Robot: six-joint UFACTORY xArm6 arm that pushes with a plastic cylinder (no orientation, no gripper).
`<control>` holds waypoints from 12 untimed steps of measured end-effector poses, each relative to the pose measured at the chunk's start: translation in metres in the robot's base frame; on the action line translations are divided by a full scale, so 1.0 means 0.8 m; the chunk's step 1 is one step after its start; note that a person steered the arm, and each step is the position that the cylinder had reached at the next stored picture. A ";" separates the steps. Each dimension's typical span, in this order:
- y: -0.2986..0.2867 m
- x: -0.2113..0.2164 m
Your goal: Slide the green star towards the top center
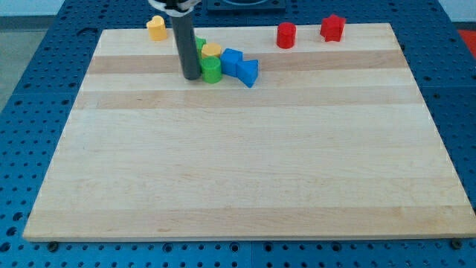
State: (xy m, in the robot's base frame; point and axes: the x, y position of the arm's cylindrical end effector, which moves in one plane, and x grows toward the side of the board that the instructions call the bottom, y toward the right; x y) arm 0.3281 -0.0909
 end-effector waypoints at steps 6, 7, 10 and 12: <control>-0.061 -0.069; -0.038 -0.079; -0.017 -0.129; 0.004 -0.130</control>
State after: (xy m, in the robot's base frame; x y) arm 0.2239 -0.0875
